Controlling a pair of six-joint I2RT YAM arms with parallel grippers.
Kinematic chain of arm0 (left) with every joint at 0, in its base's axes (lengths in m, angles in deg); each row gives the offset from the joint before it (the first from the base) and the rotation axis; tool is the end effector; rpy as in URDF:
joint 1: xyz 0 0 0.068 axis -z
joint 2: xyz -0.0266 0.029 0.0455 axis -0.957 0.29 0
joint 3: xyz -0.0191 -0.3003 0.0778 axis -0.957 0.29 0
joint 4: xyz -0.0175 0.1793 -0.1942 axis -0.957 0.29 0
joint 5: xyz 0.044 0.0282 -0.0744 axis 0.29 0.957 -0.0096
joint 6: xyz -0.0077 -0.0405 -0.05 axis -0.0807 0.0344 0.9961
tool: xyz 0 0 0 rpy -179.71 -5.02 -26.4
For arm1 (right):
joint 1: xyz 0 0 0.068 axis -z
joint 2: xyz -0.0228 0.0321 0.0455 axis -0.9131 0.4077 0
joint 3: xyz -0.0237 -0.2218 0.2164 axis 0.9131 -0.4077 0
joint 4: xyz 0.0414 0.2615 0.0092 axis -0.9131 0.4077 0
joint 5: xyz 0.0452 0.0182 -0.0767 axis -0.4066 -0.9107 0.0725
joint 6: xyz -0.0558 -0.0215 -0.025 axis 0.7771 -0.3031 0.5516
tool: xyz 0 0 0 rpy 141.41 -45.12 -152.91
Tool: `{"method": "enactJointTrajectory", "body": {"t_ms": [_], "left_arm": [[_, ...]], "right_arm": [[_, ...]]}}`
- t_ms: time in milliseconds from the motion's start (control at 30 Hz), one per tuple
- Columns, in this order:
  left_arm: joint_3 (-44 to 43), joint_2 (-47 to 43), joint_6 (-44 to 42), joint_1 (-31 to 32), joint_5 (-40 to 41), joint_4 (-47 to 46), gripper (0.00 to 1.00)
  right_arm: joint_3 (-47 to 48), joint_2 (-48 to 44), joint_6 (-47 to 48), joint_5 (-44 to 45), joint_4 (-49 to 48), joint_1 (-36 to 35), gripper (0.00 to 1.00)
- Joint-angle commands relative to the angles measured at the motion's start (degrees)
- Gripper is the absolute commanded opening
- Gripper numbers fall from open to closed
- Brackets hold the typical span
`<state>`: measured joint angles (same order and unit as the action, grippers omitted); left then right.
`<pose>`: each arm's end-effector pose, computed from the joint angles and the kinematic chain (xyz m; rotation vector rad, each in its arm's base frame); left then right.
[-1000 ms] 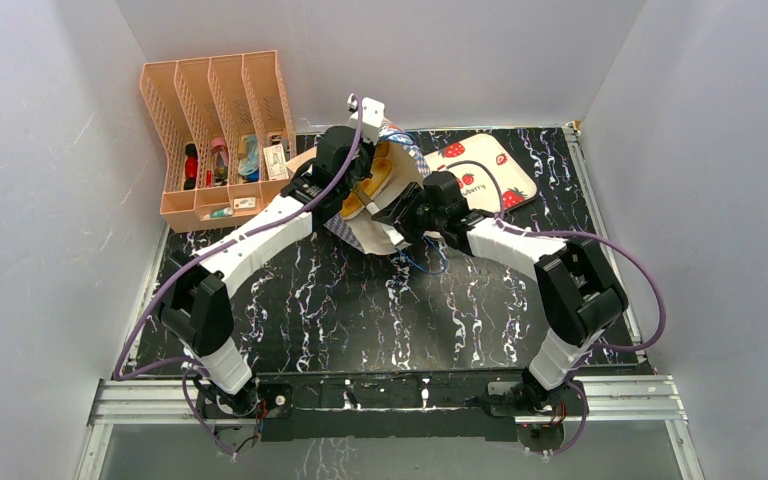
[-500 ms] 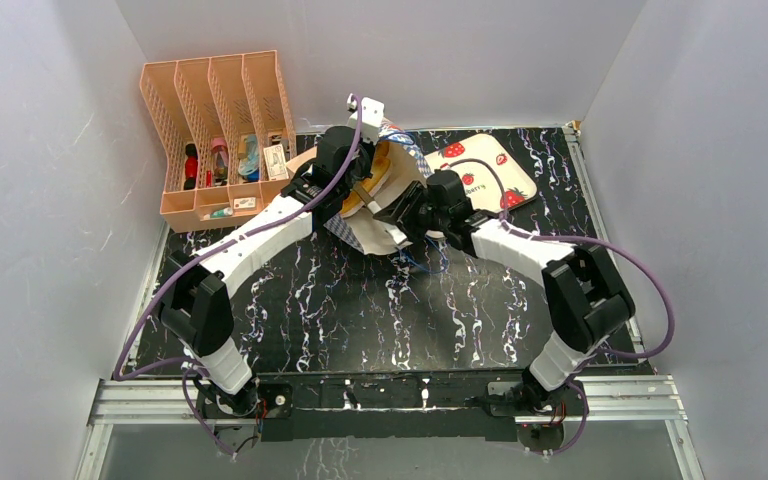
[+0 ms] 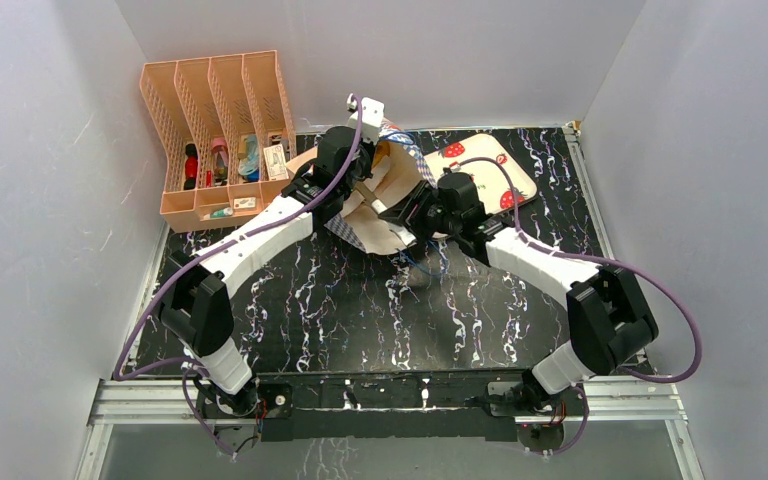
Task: Take the fake bread out of the paper bag
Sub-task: Take out the fake bread from the paper bag.
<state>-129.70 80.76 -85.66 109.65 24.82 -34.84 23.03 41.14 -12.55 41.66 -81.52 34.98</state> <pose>0.3528 -0.2399 0.3987 0.3511 1.6462 -0.1188 0.2970 0.1933 0.2826 0.5381 2.3006 1.2041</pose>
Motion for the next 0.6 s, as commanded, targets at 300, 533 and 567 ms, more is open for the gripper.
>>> {"method": "enactJointTrajectory", "body": {"t_ms": [300, 533, 567], "left_arm": [[-1.3, -3.9, 1.4, 0.7, 2.4, -0.4, 0.00], [-1.8, -3.4, 1.3, 0.8, 2.1, -0.5, 0.00], [-1.9, -3.2, 1.3, 0.8, 2.1, -0.4, 0.00]], "right_arm": [[-0.5, -0.6, 2.8, -1.8, -1.0, 0.3, 0.13], [-2.5, 1.3, 3.2, -1.5, -1.9, 0.3, 0.36], [-2.6, 1.5, 3.3, -1.5, -1.9, 0.3, 0.37]]}}
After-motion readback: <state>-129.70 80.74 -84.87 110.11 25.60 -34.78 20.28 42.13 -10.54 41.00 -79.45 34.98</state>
